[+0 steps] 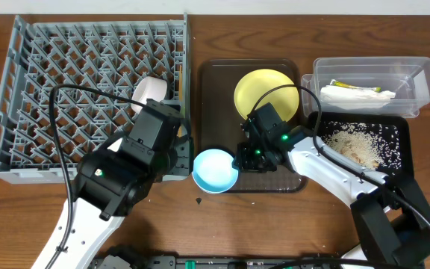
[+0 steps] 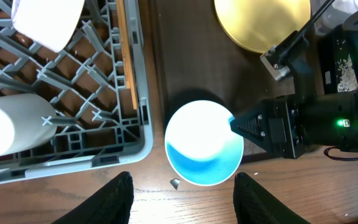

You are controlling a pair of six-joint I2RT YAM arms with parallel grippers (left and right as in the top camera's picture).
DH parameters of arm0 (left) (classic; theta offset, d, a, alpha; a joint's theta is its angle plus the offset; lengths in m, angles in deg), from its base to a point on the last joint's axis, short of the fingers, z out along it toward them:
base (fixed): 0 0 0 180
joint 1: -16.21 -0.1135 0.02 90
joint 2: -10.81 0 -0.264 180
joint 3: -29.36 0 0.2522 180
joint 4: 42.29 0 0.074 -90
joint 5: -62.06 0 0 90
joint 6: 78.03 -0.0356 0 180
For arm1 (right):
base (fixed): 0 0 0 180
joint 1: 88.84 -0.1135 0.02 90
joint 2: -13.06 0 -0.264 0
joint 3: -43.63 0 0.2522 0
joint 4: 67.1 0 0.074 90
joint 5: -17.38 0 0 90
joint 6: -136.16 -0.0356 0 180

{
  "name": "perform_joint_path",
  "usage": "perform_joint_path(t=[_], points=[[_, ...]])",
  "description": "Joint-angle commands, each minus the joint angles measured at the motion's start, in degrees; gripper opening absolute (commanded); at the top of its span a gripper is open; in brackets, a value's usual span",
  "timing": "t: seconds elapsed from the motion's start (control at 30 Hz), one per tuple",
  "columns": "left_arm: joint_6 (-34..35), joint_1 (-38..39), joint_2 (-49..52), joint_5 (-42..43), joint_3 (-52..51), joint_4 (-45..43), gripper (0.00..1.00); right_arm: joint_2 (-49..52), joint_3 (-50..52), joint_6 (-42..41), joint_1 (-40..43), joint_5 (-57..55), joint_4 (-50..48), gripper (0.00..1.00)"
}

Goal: Sort waste into correct bins and load items into the dishwasher
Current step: 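Reach the right gripper to the light-blue bowl and grasp its rim, then lift the blue bowl and hand it to the left gripper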

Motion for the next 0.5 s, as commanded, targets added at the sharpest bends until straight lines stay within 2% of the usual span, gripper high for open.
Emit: perform_joint_path(t=[0.0, 0.07, 0.1, 0.27, 0.47], points=[[0.4, -0.2, 0.6, 0.0, 0.4, 0.0, 0.53, 0.1, -0.1, -0.8, -0.9, -2.4, 1.5, 0.14], [0.4, -0.2, 0.8, 0.0, 0.4, 0.0, 0.53, 0.1, -0.1, -2.6, -0.9, -5.4, 3.4, 0.03], [0.4, -0.2, 0.8, 0.0, 0.4, 0.0, 0.53, 0.1, -0.1, -3.2, -0.7, -6.3, 3.9, 0.01], [0.4, -0.2, 1.0, 0.0, 0.4, -0.1, 0.58, -0.3, -0.1, -3.0, 2.7, -6.7, 4.6, 0.01], [0.8, -0.2, 4.3, 0.1, 0.4, -0.6, 0.59, -3.7, -0.1, 0.1, 8.6, -6.5, 6.4, 0.01]])
